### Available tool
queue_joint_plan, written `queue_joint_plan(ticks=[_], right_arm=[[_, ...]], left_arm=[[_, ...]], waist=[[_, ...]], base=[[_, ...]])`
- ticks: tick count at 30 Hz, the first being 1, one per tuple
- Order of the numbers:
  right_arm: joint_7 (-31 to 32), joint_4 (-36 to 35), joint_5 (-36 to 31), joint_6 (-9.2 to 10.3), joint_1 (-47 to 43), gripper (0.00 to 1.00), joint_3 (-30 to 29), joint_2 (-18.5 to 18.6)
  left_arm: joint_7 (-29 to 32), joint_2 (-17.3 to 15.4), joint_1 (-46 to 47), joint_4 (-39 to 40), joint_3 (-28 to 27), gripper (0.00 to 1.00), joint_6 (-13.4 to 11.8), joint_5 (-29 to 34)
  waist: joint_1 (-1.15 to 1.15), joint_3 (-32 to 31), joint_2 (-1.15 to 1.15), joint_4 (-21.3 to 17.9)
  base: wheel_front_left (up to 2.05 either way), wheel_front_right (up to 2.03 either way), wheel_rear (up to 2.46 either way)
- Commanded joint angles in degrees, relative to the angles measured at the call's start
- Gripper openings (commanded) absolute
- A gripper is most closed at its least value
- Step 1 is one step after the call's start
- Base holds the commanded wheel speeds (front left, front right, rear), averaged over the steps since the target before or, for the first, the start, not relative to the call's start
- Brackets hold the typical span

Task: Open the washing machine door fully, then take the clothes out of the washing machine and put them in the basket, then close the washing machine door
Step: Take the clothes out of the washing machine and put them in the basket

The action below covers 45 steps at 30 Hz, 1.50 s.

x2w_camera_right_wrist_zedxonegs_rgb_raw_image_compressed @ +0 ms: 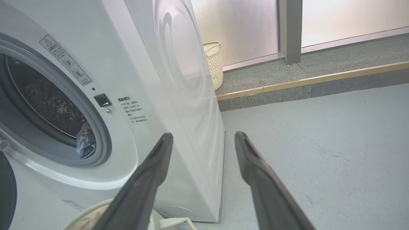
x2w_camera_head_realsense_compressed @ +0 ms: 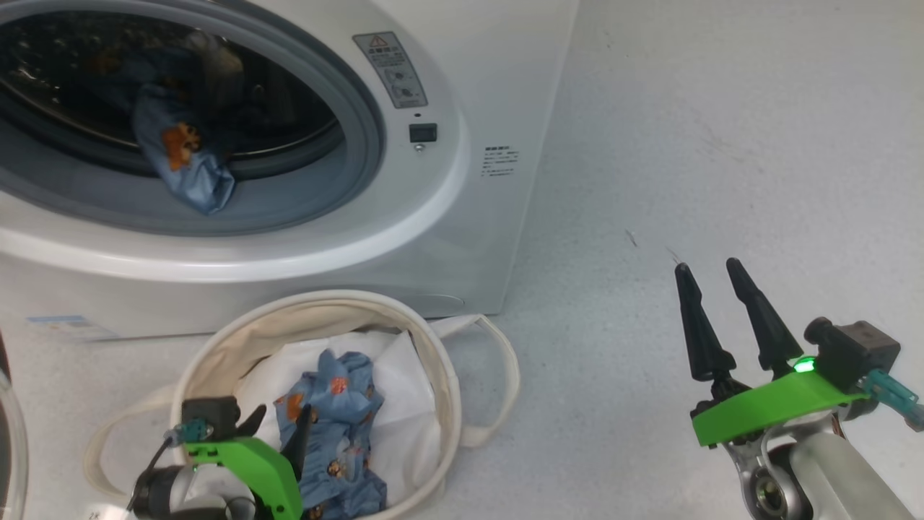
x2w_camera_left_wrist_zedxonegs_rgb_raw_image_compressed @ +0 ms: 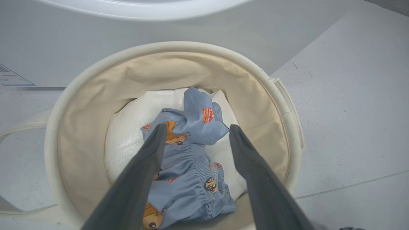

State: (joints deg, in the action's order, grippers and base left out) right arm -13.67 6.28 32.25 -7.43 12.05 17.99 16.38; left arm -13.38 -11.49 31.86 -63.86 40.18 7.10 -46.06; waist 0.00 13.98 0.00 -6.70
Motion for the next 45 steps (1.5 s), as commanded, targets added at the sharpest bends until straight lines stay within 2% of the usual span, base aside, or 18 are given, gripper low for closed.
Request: queue_joint_plan(ticks=[1, 5, 8, 12, 13, 19, 24, 29, 39, 45], right_arm=[[-0.1, -1.61, -0.34, -0.06, 0.52, 1.0, 0.77, 0.18], [-0.23, -1.17, -0.1, -0.06, 0.1, 1.0, 0.93, 0.11], [-0.35, -0.7, 0.09, -0.06, -0.29, 1.0, 0.81, 0.25], [-0.47, 0.05, 0.17, -0.06, -0.71, 1.0, 0.7, 0.62], [-0.47, 0.05, 0.17, -0.06, -0.71, 1.0, 0.7, 0.62], [-0.52, 1.4, 0.06, -0.06, -1.33, 1.0, 0.56, 0.99], [-0.53, 2.64, -0.38, -0.06, -1.76, 1.0, 0.04, 1.26], [-0.11, 3.79, -0.58, -0.06, -2.39, 1.0, -0.12, 1.0], [0.24, 3.37, -0.39, -0.06, -2.05, 1.0, 0.11, 1.17], [0.44, 2.41, -0.33, -0.06, -1.31, 1.0, 0.13, 1.18]], left_arm=[[-1.09, -1.6, 2.09, 0.43, -1.09, 1.0, 0.28, 0.21], [-1.56, -3.26, 2.42, 3.32, -2.16, 1.0, 0.35, 0.77], [-1.59, -5.72, 2.0, 9.86, -6.04, 1.0, 0.35, 2.67], [-1.61, -8.58, -0.59, 20.99, -13.16, 1.0, -1.36, 7.07], [-1.61, -8.58, -0.59, 20.99, -13.16, 1.0, -1.36, 7.07], [-1.61, -11.39, -6.36, 35.94, -21.45, 1.0, -2.68, 13.35], [-1.62, -12.29, -9.91, 42.7, -24.87, 1.0, -3.32, 15.06], [-1.62, -11.88, -11.96, 45.27, -25.78, 1.0, -3.8, 15.23], [-1.62, -11.38, -12.14, 44.97, -25.64, 1.0, -4.09, 15.4], [-1.62, -10.89, -10.49, 43.83, -26.12, 1.0, -5.68, 16.86]], waist=[[0.0, -0.58, 0.0, 0.57], [0.0, -1.95, 0.0, 2.1], [0.0, -3.01, 0.0, 3.49], [0.0, -4.67, 0.0, 5.33], [0.0, -4.67, 0.0, 5.33], [0.0, -7.21, 0.0, 7.39], [0.0, -9.06, 0.0, 8.2], [0.0, -9.89, 0.0, 8.6], [0.0, -9.5, 0.0, 7.91], [0.0, -7.3, 0.0, 6.88]], base=[[0.0, 0.0, 0.0], [0.0, 0.0, 0.0], [0.0, 0.0, 0.0], [0.0, 0.0, 0.0], [0.0, 0.0, 0.0], [0.0, 0.0, 0.0], [0.0, 0.0, 0.0], [0.0, 0.0, 0.0], [0.0, 0.0, 0.0], [0.0, 0.0, 0.0]])
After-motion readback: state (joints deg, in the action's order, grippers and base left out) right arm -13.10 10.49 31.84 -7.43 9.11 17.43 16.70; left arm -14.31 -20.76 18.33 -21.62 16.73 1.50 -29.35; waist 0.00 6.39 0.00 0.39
